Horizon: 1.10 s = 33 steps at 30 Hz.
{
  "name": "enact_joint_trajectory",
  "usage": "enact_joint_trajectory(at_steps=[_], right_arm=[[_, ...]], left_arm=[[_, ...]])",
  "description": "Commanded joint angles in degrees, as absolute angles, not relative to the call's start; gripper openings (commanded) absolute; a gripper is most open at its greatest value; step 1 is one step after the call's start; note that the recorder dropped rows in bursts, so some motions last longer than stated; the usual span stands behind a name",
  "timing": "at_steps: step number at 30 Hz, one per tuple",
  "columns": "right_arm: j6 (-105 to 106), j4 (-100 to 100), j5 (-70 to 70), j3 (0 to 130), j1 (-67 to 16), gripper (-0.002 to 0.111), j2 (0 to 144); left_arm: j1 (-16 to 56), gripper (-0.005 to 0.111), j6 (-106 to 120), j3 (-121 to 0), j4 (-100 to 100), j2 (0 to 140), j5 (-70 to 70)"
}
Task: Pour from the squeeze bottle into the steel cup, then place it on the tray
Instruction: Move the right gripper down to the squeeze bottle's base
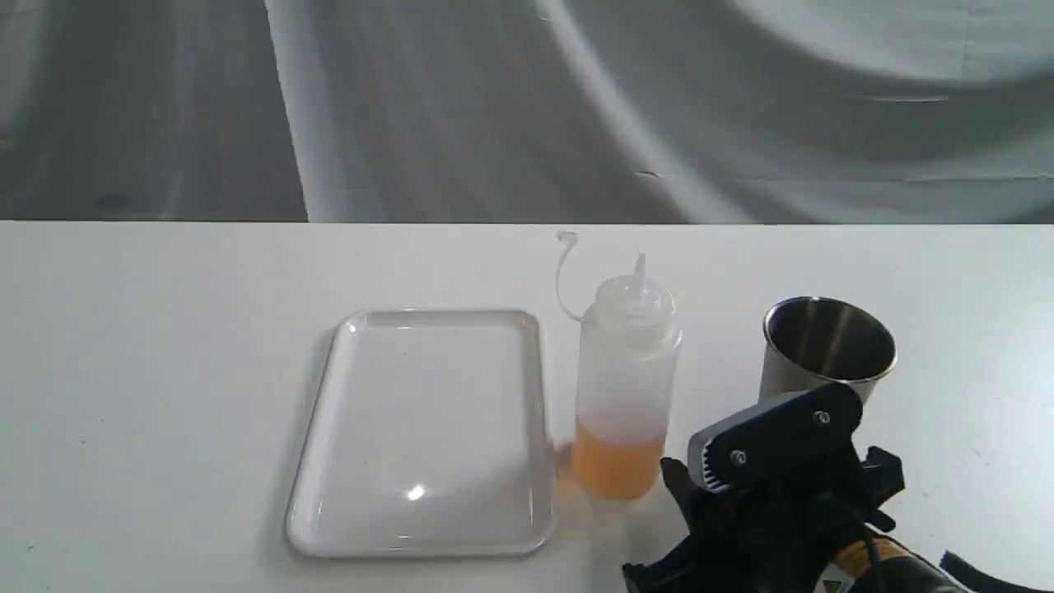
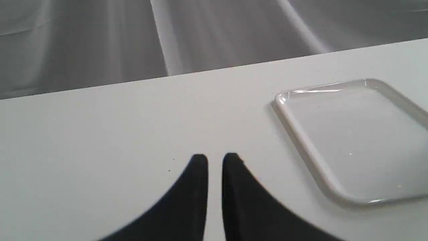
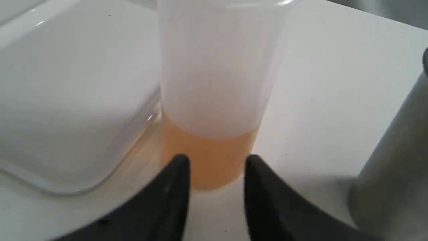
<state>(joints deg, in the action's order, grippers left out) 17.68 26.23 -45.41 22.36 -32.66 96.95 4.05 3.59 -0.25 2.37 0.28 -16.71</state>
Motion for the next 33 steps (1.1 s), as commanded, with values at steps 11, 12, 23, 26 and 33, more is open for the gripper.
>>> enact_joint_trajectory(at_steps=[11, 12, 23, 26, 33], right_arm=[[17.2, 29.0, -44.9, 22.1, -34.8, 0.081, 96.9], [17.2, 29.0, -44.8, 22.1, -34.8, 0.081, 96.9], [18.0, 32.7, -36.2, 29.1, -34.8, 0.081, 96.9], [18.0, 34.9, -35.2, 30.9, -34.8, 0.081, 97.3], [18.2, 38.1, -35.7, 31.5, -34.8, 0.081, 99.3]], left_arm=[[4.2, 0.008, 3.5, 0.0, 2.5, 0.0, -16.3], [4.2, 0.008, 3.5, 0.0, 2.5, 0.0, -16.3], [4.2, 0.008, 3.5, 0.0, 2.5, 0.0, -16.3], [4.2, 0.008, 3.5, 0.0, 2.5, 0.0, -16.3], [4.2, 0.008, 3.5, 0.0, 2.5, 0.0, -16.3]])
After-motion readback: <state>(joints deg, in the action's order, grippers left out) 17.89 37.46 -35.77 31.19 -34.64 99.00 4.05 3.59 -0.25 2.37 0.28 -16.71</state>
